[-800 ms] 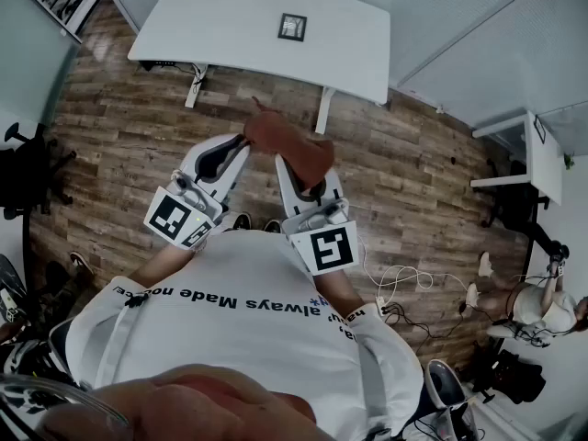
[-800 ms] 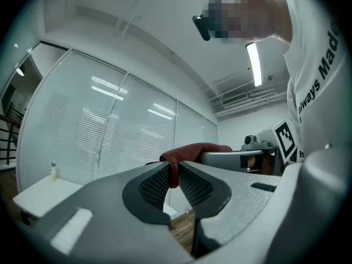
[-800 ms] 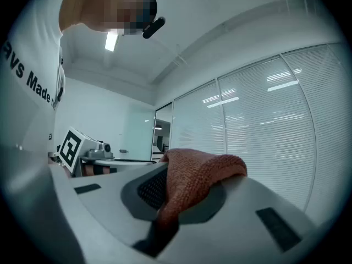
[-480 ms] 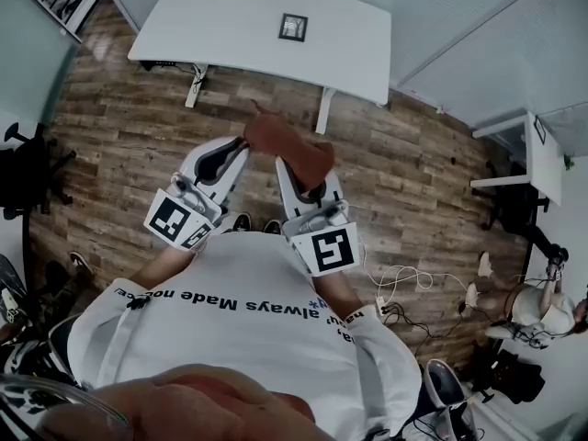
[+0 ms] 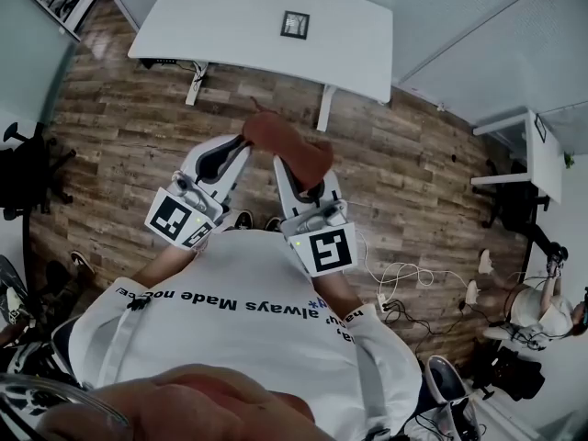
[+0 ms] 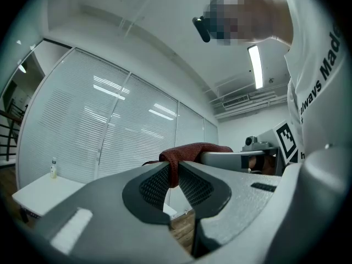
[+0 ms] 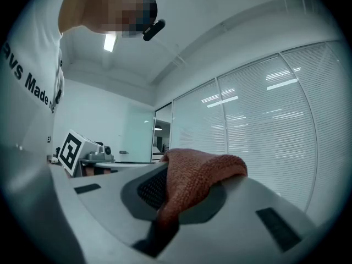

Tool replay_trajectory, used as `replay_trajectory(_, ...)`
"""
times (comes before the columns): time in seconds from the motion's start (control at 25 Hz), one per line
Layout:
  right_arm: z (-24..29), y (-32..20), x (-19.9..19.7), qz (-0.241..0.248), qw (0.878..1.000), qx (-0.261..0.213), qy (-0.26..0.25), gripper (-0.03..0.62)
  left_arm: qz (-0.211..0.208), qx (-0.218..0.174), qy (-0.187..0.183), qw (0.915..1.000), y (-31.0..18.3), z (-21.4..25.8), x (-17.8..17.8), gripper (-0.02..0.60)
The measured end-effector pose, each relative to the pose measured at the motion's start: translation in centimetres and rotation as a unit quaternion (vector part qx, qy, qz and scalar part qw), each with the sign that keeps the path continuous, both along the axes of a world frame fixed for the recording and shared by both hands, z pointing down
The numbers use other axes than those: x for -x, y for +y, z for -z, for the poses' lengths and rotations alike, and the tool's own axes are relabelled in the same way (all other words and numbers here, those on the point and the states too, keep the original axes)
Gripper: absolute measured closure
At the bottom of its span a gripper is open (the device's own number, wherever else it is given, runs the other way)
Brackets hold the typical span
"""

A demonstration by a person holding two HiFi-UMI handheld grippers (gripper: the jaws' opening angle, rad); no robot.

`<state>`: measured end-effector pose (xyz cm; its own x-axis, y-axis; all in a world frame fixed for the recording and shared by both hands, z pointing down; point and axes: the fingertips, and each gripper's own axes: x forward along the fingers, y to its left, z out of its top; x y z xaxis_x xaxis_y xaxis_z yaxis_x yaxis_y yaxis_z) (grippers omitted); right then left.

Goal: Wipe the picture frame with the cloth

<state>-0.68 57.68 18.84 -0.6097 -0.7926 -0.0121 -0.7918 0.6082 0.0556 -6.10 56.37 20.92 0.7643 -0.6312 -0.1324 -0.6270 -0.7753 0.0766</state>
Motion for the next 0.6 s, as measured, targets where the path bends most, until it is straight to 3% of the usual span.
replay_trajectory(0.6, -1.0, 0.1, 5.8, -0.011, 1.0, 0.01, -0.009, 0.565, -0.016, 0.019, 0.002, 0.9997, -0.1, -1.3, 6.1, 0.534)
